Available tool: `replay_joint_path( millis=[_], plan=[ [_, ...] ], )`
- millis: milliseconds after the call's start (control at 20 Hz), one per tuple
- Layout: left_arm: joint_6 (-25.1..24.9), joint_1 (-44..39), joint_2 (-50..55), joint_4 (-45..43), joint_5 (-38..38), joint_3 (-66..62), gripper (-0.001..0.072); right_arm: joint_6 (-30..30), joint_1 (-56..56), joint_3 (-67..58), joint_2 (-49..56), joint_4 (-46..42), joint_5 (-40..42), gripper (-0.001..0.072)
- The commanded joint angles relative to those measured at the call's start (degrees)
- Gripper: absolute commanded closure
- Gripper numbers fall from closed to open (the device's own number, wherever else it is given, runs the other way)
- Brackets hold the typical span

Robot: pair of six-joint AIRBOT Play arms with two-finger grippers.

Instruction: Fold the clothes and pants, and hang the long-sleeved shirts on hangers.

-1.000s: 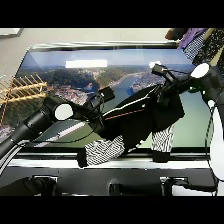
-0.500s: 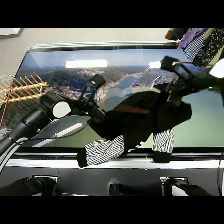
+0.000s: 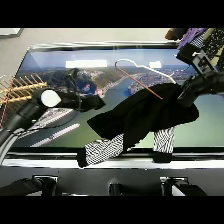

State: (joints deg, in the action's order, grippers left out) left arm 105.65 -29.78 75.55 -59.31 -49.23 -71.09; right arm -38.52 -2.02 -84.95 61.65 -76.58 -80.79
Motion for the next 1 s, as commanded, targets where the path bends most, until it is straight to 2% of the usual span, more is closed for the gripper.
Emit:
replay_joint_path(
  millis=[0,200,350,450,800,950],
  plan=[
    [3.7,-6.3,5.0,12.0,10.7,-1.4,0.0099,-2.1,0.0,0.0,-0.7,-0.6,-0.9,0.0681],
    [12.0,-14.3,10.6,11.2,10.5,-8.8,0.0100,-3.0,0.0,0.0,-0.7,-0.6,-0.9,0.0681],
    [27.4,-17.8,12.5,-1.5,7.0,-12.0,0.0100,-4.0,0.0,0.0,-0.7,-0.6,-0.9,0.0680],
    [33.4,-18.7,13.5,-6.7,7.2,-13.0,0.0100,-4.1,0.0,0.0,-0.7,-0.5,-0.9,0.0680],
    [33.9,-19.4,23.8,-7.0,7.3,-23.5,0.0101,-4.4,0.0,0.0,-0.7,-0.3,-0.9,0.0680],
    [36.2,-19.2,26.6,-7.0,7.5,-24.3,0.0100,-4.9,0.0,0.0,-0.7,-0.3,-1.0,0.0680]
  ],
)
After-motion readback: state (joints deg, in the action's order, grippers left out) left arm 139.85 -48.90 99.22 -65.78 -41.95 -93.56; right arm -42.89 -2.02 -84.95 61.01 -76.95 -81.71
